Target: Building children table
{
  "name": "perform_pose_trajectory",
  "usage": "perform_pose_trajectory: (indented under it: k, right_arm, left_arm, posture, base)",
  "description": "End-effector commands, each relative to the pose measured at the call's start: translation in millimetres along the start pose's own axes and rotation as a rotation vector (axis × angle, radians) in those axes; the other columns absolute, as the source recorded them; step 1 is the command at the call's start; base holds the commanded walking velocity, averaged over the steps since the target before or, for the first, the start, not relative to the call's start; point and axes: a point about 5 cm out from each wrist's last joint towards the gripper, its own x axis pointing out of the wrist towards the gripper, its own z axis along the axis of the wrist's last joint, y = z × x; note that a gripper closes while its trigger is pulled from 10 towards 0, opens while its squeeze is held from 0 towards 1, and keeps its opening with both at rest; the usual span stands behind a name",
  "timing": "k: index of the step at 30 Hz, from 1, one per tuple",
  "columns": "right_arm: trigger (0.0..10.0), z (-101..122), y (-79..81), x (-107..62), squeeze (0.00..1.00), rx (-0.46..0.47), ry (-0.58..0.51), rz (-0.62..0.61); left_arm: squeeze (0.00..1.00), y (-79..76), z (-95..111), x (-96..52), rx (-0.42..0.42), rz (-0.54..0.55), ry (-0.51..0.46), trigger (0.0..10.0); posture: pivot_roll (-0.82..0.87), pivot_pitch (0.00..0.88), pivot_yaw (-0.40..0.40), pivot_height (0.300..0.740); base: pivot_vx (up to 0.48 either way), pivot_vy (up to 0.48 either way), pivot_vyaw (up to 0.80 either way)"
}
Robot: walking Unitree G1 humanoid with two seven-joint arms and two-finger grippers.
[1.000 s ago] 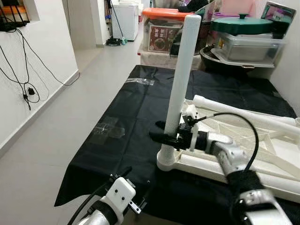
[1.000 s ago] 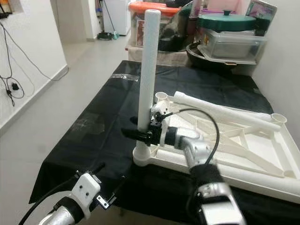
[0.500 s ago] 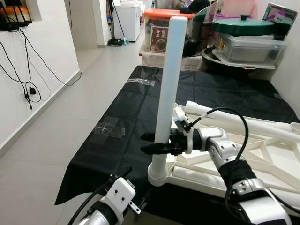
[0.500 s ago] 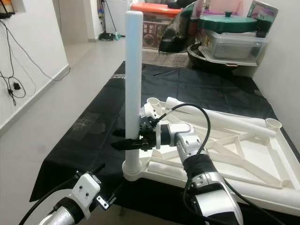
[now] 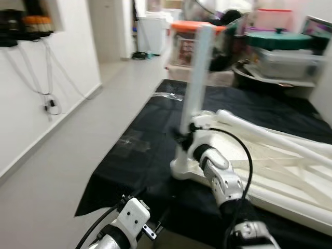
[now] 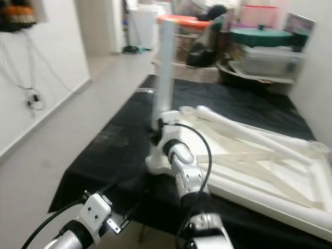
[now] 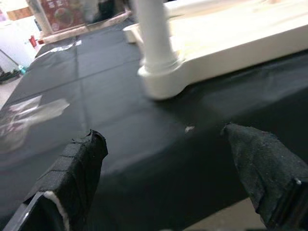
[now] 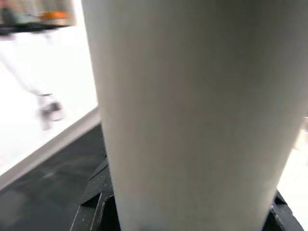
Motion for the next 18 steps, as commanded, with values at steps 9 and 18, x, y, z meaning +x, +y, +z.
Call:
perform_pose_trajectory:
  k: [9,18]
  right_arm:
    - [4.9,-8,6.4,-14.5,0.0,0.112,-0.002,-0.248]
    - [10.0,-5,25.6,-5.7,0.0,0.264,-0.016,0.089]
  left_arm:
    - [0.0,-0.2,3,1.3,0.002,-0.002,-0.009,10.0]
    - [0.0,1.0,2,1.2,-0.001,-0.001,-0.01,10.0]
  posture:
    - [0.1,0.0,-0.061,0.74]
    - [0.1,0.0,-0.057,0.74]
  base:
    - [0.0,0.0,0.0]
    - [0.0,0.0,0.0]
